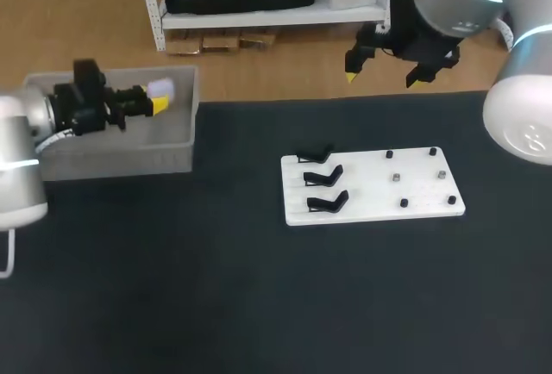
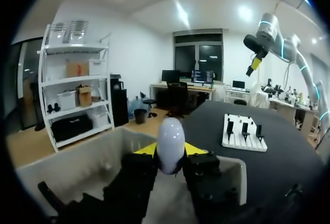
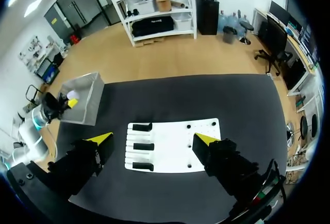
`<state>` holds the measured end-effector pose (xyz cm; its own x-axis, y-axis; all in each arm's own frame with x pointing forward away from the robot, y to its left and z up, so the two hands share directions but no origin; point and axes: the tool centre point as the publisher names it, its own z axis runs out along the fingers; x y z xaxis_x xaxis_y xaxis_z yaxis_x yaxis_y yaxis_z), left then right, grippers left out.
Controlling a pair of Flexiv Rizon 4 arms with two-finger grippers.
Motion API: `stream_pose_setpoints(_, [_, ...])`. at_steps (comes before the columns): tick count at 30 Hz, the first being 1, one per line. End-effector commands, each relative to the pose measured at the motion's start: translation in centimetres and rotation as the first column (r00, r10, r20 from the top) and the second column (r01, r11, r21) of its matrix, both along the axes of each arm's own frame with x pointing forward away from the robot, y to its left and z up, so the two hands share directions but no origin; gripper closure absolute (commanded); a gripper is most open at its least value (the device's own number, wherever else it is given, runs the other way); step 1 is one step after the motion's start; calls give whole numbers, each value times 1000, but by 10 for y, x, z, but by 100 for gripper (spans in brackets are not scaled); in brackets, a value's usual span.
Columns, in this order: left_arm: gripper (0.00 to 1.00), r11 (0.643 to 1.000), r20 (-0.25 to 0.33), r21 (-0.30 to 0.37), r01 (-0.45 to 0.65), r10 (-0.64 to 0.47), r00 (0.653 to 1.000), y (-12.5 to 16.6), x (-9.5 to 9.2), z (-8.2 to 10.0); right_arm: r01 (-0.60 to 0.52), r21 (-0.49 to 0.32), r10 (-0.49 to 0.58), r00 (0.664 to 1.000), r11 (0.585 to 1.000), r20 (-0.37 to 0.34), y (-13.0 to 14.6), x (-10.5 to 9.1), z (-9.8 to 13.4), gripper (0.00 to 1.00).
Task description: Pick up each earbud case from the left stands, insert the matching earbuds, close the lid, and place the case in the box.
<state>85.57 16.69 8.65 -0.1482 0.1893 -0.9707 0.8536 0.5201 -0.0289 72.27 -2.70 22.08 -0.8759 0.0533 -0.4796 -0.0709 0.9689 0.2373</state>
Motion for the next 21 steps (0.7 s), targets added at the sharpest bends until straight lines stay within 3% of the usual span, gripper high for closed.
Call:
stream_pose_setpoints(1, [0,1000,-12,8,-18,18,1000,1,-8,-2,3,-1,-3,1000,1000,4,0,-1,0,0])
stream_pose_setpoints(13, [0,1000,42,26,-17,16,999,-2,-16,27,3,-1,-3,1000,1000,4,0,-1,0,0])
stream_pose_setpoints(18, [0,1000,85,17,4,-5,996,-22,-34,39,3,-1,-3,1000,1000,4,0,-1,0,0])
stream_pose_setpoints(21, [0,999,65,35,3,-5,998,-27,-40,40,3,-1,-3,1000,1000,4,0,-1,0,0])
